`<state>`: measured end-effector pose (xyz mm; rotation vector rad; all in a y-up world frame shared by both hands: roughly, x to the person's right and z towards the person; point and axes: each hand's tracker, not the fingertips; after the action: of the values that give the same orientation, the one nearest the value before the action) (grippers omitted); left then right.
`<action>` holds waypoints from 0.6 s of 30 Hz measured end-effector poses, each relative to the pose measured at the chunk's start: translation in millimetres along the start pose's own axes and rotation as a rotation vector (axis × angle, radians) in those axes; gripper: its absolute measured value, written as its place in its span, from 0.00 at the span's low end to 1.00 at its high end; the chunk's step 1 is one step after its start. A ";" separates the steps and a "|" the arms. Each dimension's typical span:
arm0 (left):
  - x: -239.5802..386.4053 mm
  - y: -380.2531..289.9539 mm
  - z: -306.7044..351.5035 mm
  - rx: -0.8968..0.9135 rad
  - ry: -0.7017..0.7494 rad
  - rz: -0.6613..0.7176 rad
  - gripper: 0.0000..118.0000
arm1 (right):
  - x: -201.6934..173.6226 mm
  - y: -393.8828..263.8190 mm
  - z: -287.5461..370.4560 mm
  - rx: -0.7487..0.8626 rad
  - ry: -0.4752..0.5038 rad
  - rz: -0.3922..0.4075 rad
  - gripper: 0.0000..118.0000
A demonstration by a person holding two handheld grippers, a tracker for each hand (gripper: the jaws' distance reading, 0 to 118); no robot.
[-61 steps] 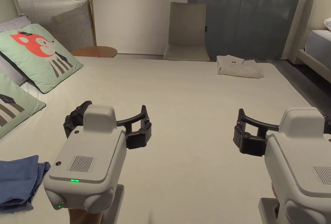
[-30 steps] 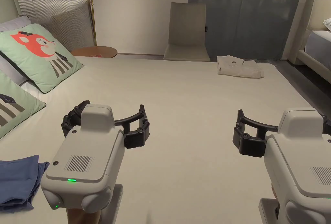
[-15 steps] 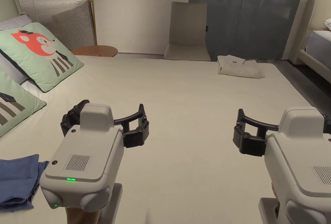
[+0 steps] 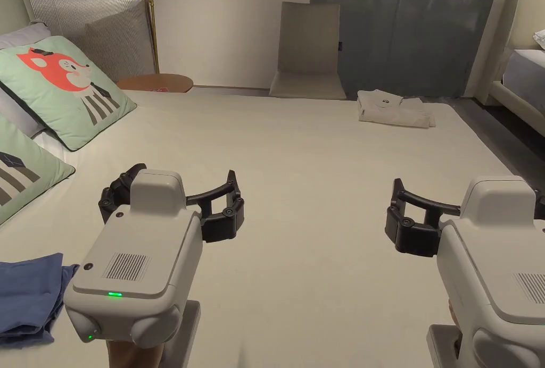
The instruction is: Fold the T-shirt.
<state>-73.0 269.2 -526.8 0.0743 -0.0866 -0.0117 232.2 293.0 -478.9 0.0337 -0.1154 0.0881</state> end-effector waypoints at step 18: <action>-2.2 -3.4 -2.1 -0.004 0.004 -0.004 0.93 | -1.2 -4.1 -4.1 -0.015 -0.001 0.003 1.00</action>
<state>-75.1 266.0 -529.3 0.0704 -0.0828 -0.0153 231.9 289.0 -483.2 0.0186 -0.1175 0.0903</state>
